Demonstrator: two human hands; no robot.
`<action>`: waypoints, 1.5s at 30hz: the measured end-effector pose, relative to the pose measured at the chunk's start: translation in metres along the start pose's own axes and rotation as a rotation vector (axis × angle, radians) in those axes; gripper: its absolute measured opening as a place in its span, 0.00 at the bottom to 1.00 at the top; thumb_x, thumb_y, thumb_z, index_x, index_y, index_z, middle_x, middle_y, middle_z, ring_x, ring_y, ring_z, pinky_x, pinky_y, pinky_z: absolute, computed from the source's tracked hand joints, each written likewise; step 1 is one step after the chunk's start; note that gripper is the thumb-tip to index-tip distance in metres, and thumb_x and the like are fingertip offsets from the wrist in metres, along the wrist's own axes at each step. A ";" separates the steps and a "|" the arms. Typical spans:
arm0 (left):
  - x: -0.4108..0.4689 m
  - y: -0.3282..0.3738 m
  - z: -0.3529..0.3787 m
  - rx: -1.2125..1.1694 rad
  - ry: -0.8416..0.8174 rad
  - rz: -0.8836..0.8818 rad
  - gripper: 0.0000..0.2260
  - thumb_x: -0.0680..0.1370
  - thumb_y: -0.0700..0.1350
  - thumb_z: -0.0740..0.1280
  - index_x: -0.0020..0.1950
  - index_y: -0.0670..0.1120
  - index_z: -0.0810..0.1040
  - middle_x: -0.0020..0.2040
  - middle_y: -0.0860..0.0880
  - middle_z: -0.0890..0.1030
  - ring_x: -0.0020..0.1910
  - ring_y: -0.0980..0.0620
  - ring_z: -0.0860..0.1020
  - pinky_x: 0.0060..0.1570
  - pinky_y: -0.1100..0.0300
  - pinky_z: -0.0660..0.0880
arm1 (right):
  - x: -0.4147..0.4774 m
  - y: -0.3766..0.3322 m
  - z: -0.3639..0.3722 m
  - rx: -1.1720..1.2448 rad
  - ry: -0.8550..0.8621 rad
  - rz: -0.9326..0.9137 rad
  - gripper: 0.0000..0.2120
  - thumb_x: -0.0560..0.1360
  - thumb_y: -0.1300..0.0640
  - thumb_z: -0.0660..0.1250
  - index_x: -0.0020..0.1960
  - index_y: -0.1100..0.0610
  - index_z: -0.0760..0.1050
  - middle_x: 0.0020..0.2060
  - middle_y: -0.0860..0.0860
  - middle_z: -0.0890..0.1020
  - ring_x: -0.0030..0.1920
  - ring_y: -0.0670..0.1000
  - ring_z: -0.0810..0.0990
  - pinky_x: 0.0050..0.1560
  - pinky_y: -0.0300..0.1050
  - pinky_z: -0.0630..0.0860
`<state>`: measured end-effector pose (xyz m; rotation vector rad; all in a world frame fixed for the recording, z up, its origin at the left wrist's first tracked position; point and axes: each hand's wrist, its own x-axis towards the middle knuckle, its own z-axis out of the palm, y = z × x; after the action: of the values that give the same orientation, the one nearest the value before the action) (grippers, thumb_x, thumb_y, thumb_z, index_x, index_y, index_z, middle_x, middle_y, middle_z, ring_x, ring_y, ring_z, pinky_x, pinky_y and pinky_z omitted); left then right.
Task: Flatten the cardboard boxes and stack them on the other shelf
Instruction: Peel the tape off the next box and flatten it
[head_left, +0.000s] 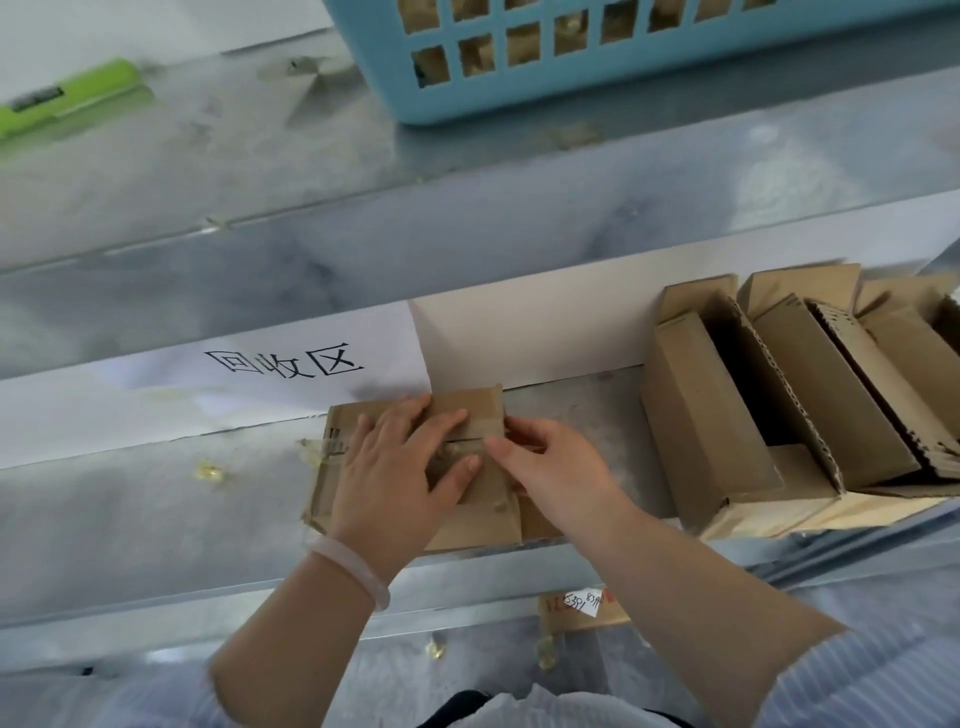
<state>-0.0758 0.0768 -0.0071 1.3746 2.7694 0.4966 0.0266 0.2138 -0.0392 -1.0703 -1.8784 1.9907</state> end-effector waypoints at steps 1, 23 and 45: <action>0.000 -0.001 -0.001 -0.026 -0.005 0.012 0.23 0.77 0.62 0.60 0.69 0.56 0.71 0.71 0.51 0.69 0.72 0.51 0.63 0.74 0.47 0.54 | -0.001 -0.001 0.001 -0.048 0.012 -0.030 0.20 0.72 0.47 0.72 0.62 0.49 0.78 0.47 0.43 0.84 0.47 0.44 0.83 0.51 0.47 0.81; -0.023 -0.090 -0.026 -1.356 -0.047 -0.767 0.10 0.81 0.42 0.62 0.55 0.41 0.81 0.47 0.42 0.82 0.45 0.49 0.79 0.52 0.51 0.77 | -0.019 -0.046 0.093 -1.257 -0.231 -0.663 0.34 0.78 0.38 0.55 0.79 0.48 0.47 0.78 0.47 0.52 0.77 0.48 0.48 0.71 0.42 0.38; -0.012 -0.132 -0.004 -1.291 0.134 -0.439 0.14 0.76 0.34 0.67 0.38 0.52 0.80 0.37 0.51 0.83 0.42 0.49 0.83 0.46 0.53 0.81 | -0.023 -0.031 0.098 -1.427 -0.064 -0.664 0.38 0.70 0.35 0.66 0.74 0.51 0.65 0.75 0.49 0.64 0.76 0.50 0.60 0.74 0.53 0.59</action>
<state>-0.1711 -0.0084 -0.0427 0.4046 1.8571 1.8474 -0.0273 0.1284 -0.0090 -0.3444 -3.0750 0.1475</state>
